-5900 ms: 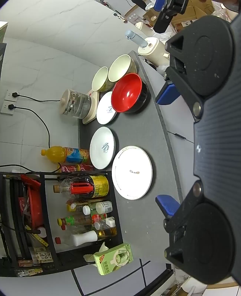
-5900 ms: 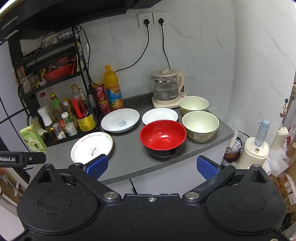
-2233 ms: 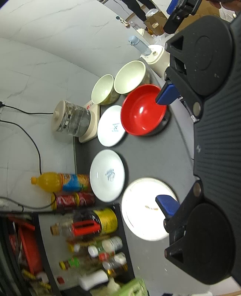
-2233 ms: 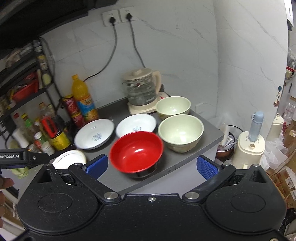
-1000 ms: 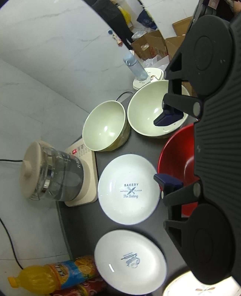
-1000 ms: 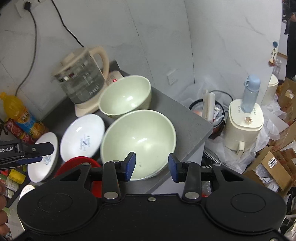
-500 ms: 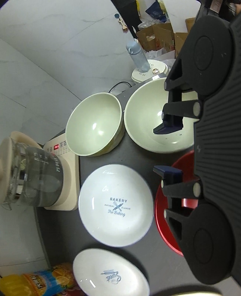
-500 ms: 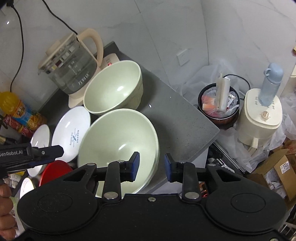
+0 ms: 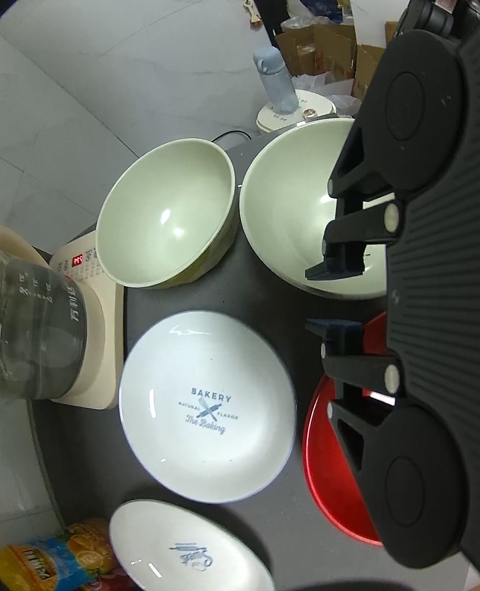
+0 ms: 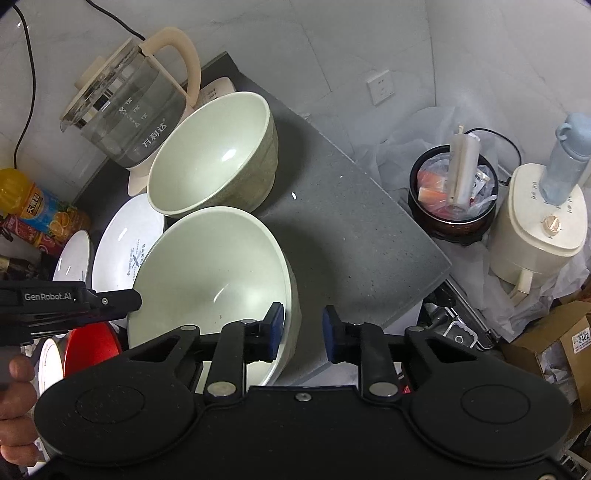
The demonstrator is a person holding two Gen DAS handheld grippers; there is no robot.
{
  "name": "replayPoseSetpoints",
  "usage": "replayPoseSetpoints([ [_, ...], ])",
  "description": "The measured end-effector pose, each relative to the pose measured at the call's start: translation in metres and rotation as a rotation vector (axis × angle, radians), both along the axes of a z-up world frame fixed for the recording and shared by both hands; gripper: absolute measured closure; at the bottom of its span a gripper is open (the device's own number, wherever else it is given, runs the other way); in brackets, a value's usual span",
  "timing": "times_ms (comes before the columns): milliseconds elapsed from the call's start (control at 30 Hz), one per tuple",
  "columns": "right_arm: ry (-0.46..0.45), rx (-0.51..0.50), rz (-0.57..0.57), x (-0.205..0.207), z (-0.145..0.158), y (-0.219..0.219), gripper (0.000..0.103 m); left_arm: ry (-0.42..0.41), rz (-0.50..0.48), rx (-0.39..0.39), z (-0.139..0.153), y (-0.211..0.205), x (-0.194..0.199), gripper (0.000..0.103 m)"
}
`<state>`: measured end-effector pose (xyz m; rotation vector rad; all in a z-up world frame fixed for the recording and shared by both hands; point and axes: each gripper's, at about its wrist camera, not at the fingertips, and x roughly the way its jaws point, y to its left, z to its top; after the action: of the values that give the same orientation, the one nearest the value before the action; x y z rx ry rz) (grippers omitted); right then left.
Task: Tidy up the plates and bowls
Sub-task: 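Close the left tool on the large cream bowl rim while the right tool grips it too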
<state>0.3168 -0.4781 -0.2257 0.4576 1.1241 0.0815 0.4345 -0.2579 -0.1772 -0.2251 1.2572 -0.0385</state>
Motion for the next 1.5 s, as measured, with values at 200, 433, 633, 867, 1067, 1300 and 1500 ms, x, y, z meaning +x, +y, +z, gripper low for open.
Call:
replayPoseSetpoints([
  [200,0.008,0.016,0.034,0.008,-0.003,0.002,0.09,0.021,0.007,-0.009,-0.005,-0.005,0.004,0.097],
  [433,-0.008,-0.031,0.043,0.009,0.004,0.006,0.094,0.024,0.022,-0.031,-0.007,-0.004,0.003,0.098],
  [633,-0.047,-0.036,0.037,0.008,0.023,0.006,0.094,-0.013,0.014,-0.051,0.013,0.0,-0.001,0.098],
  [867,-0.101,-0.036,0.045,0.007,0.051,0.02,0.094,-0.068,0.03,-0.069,0.041,0.018,-0.007,0.098],
  [1067,-0.143,-0.035,0.066,0.007,0.072,0.04,0.094,-0.097,0.062,-0.094,0.059,0.044,-0.018,0.098],
  [1300,-0.181,-0.034,0.1,0.004,0.093,0.068,0.094,-0.121,0.091,-0.108,0.073,0.074,-0.036,0.097],
  [1500,-0.185,-0.035,0.135,-0.002,0.098,0.094,0.094,-0.114,0.111,-0.118,0.074,0.101,-0.051,0.097],
])
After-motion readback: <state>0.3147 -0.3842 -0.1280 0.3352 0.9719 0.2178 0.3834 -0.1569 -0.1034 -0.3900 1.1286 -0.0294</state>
